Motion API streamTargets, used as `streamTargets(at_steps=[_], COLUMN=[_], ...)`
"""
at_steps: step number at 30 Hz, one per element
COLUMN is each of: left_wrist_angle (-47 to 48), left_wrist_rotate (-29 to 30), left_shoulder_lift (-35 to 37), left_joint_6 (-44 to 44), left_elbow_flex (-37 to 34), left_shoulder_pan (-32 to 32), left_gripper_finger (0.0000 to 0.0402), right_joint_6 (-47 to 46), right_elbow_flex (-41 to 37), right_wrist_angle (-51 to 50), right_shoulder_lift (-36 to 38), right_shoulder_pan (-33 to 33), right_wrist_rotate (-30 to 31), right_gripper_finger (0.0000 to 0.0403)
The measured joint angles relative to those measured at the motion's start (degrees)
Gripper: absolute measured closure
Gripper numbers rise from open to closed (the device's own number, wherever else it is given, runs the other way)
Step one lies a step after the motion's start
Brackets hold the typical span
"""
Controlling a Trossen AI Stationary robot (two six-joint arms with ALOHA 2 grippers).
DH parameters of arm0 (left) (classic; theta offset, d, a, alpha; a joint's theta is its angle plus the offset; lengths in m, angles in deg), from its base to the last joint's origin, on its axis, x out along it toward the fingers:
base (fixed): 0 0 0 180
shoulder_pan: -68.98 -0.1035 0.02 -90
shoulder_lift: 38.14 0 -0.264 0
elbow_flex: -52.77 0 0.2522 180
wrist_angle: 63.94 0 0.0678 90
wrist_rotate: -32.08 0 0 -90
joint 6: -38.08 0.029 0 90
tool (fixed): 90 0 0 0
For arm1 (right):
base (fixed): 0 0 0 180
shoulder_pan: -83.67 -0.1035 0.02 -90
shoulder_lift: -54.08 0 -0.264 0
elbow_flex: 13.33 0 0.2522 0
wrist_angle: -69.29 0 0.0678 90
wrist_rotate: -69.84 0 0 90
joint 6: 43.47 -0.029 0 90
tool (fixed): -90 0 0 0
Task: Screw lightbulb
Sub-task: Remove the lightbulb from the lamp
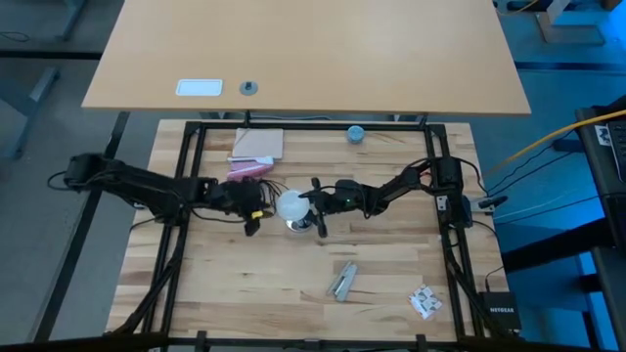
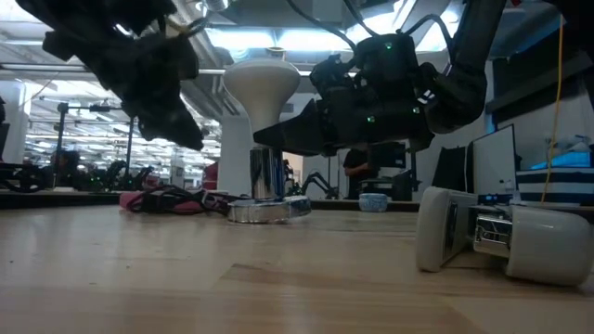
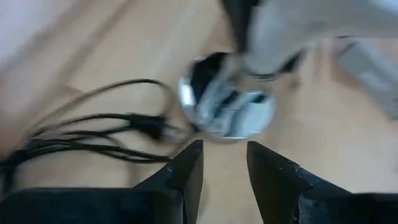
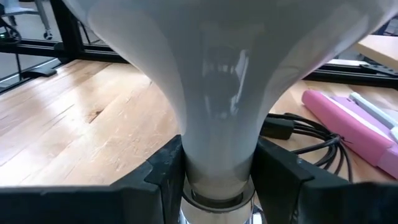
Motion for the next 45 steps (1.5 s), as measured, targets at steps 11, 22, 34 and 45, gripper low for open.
streamTargets(at_steps=[11,22,34,45], left_wrist_angle=[-16.5,-29.2,-29.6,-30.8], left_wrist_rotate=[-0.2,2.9,11.5,12.6], left_shoulder_lift=[-14.2,-30.2,-30.6,-29.2], left_joint_6=[-4.3,-6.8,-1.6,5.6], left_elbow_flex=[0.0,0.1,0.0,0.1], left_shoulder_pan=[7.7,5.5,0.0,-6.3], left_gripper_finger=[0.0286,0.0286,0.0286,0.0286], right_joint_6=[0.0,0.0,-0.3,-0.3], right_elbow_flex=[0.0,0.0,0.1,0.1], right_wrist_angle=[0.0,0.0,0.2,-0.2], right_shoulder_lift=[0.0,0.0,0.0,0.0], right_shoulder_pan=[0.0,0.0,0.1,0.0], right_wrist_rotate=[1.2,1.1,-1.0,-2.4], right_gripper_finger=[0.024,0.024,0.024,0.024])
